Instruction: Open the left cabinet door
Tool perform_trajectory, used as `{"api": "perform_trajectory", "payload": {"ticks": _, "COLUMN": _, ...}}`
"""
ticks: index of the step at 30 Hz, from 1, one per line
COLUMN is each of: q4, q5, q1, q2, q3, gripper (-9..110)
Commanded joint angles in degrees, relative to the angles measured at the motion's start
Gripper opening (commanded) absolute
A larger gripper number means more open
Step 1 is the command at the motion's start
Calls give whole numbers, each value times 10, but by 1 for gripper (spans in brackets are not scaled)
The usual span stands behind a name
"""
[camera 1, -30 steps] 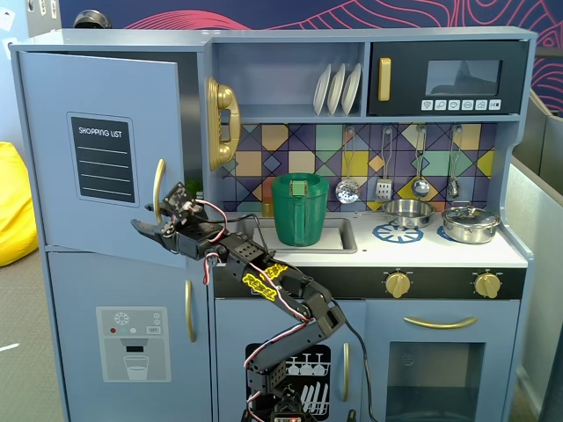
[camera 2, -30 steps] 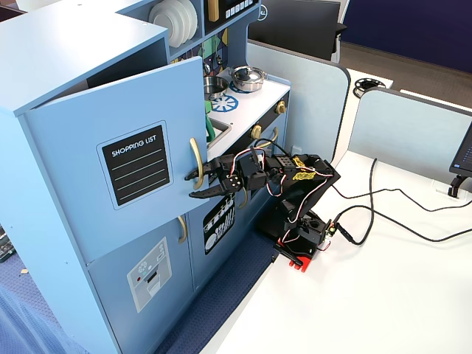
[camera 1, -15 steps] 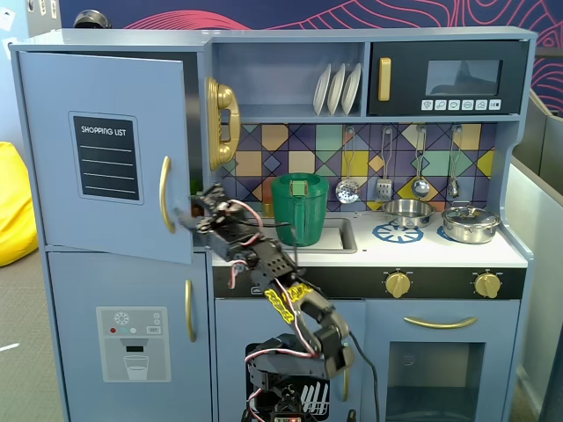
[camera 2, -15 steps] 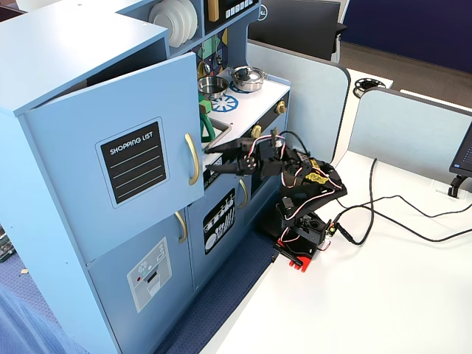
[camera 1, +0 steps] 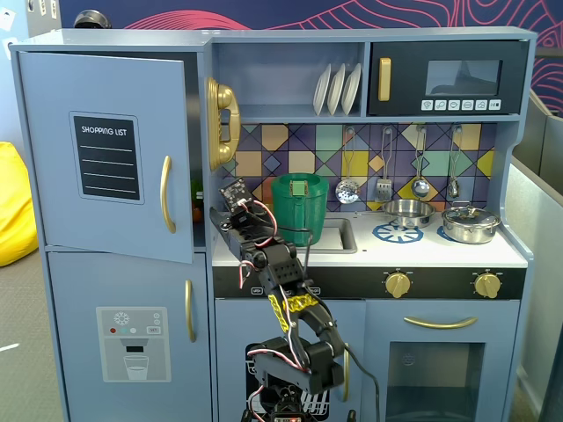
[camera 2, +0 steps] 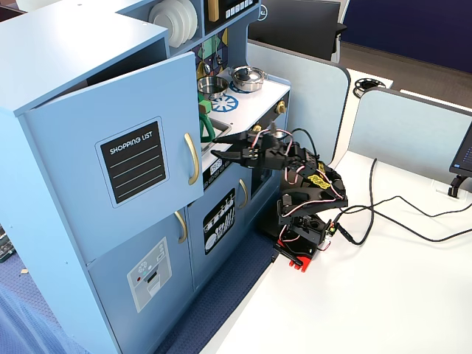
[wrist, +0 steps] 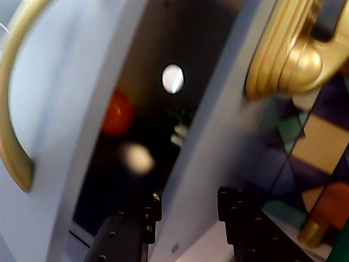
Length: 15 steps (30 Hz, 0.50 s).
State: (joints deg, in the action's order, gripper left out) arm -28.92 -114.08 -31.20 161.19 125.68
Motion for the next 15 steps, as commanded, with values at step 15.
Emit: {"api": "perform_trajectory", "payload": {"ticks": 15, "q4": 150, "q5": -114, "q1": -208, "q2": -113, "q3": -39, "gripper": 4}}
